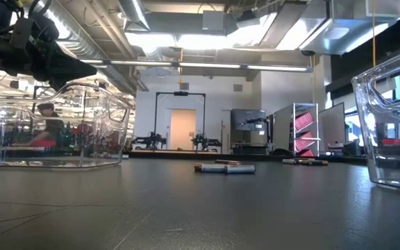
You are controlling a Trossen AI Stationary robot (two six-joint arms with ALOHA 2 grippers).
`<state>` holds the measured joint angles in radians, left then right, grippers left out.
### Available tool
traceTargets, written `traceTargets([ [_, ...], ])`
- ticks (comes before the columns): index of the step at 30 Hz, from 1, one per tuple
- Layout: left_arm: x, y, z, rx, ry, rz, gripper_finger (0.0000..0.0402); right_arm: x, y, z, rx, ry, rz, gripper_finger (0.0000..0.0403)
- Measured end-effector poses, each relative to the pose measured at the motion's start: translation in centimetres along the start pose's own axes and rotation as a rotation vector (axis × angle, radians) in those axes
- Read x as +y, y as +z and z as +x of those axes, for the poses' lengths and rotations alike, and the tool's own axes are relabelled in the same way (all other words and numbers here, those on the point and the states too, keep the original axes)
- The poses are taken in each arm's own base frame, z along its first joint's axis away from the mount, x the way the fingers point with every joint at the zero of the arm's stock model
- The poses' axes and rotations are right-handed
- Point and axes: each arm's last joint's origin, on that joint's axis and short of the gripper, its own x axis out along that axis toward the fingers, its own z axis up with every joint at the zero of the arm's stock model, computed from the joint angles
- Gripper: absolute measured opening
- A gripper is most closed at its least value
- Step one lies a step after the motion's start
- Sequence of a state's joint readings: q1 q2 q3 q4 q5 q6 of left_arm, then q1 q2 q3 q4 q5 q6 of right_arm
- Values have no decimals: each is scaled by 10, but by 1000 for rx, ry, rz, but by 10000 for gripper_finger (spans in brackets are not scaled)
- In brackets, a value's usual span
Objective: Sort batteries
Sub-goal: Put the white battery into the right transparent bin
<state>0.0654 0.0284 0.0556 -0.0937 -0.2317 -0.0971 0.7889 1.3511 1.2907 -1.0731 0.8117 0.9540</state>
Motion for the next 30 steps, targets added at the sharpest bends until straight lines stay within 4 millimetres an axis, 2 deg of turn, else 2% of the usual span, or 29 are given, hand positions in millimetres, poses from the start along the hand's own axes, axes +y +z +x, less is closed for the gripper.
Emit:
traceTargets([
  [3,0,0,0,0,0,0,0,-30,16,10,-29,-176,-37,135],
  [7,0,0,0,0,0,0,0,-77,21,40,136,-289,-14,135],
  [10,0,0,0,0,0,0,0,-108,18,73,257,-273,41,136],
  [13,0,0,0,0,0,0,0,-136,8,112,338,-182,103,136],
  [17,0,0,0,0,0,0,0,-168,-7,154,291,-117,200,136],
  [22,0,0,0,1,0,0,0,-196,-27,184,254,-226,285,136],
  [26,0,0,0,0,0,0,0,-206,-45,204,300,-269,291,136],
  [30,0,0,0,0,0,0,0,-214,-51,219,313,-315,308,145],
])
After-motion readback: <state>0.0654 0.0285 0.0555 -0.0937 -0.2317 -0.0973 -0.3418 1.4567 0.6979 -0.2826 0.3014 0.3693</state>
